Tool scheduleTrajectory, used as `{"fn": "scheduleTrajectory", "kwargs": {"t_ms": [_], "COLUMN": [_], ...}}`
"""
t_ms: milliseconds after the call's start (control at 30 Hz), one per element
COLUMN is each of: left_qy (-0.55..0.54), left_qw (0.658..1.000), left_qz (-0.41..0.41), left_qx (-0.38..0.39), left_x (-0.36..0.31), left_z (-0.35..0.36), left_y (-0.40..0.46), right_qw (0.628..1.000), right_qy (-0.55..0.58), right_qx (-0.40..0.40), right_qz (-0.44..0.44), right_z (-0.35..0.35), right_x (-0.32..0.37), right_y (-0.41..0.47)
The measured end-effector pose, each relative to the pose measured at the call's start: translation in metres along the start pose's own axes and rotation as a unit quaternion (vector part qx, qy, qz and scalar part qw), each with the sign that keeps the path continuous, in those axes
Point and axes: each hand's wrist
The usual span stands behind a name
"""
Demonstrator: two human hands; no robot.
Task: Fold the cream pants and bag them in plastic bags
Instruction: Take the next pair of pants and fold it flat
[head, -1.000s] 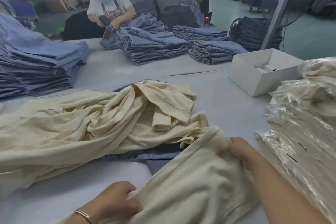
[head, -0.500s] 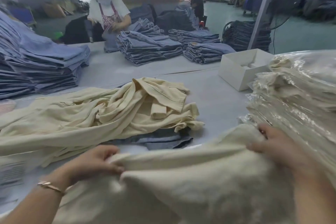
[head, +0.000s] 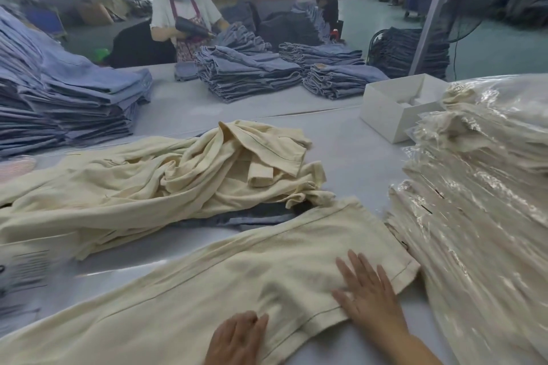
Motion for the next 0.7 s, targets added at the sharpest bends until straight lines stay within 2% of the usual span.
{"fn": "scheduleTrajectory", "kwargs": {"t_ms": [67, 133, 200, 267, 333, 433, 533, 600, 633, 700], "left_qy": [0.022, 0.078, 0.083, 0.086, 0.049, 0.038, 0.051, 0.046, 0.045, 0.056], "left_qw": [0.999, 0.996, 0.995, 0.99, 0.976, 0.938, 0.866, 0.84, 0.835, 0.864], "left_qz": [-0.006, -0.006, -0.008, -0.015, -0.049, -0.086, -0.076, -0.065, -0.052, -0.025], "left_qx": [0.027, 0.033, 0.047, 0.11, 0.208, 0.333, 0.491, 0.536, 0.546, 0.5], "left_x": [-0.002, 0.007, 0.013, 0.013, 0.018, 0.029, 0.029, 0.02, 0.011, -0.021], "left_z": [0.001, -0.004, -0.009, -0.017, -0.029, -0.043, -0.061, -0.074, -0.077, -0.076], "left_y": [-0.013, -0.016, -0.012, -0.007, -0.002, -0.001, 0.002, 0.005, 0.009, 0.023], "right_qw": [1.0, 0.998, 0.982, 0.941, 0.884, 0.788, 0.75, 0.752, 0.774, 0.841], "right_qy": [-0.027, -0.032, 0.039, 0.1, 0.204, 0.356, 0.43, 0.458, 0.435, 0.338], "right_qx": [-0.01, -0.01, -0.151, -0.292, -0.352, -0.348, -0.299, -0.284, -0.287, -0.289], "right_qz": [0.008, 0.061, 0.107, 0.137, 0.231, 0.363, 0.404, 0.38, 0.36, 0.309], "right_z": [0.006, 0.0, -0.01, -0.011, -0.01, -0.019, -0.032, -0.04, -0.044, -0.049], "right_x": [-0.007, -0.009, -0.008, -0.009, -0.008, -0.003, -0.009, -0.013, -0.015, -0.019], "right_y": [-0.003, -0.003, -0.005, -0.016, -0.03, -0.036, -0.03, -0.031, -0.033, -0.039]}}
Point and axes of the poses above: each hand's wrist, its own y-axis towards the middle knuckle, its own z-axis out of the palm, x = y × z, and after that the axes turned 13 degrees about y, right-handed
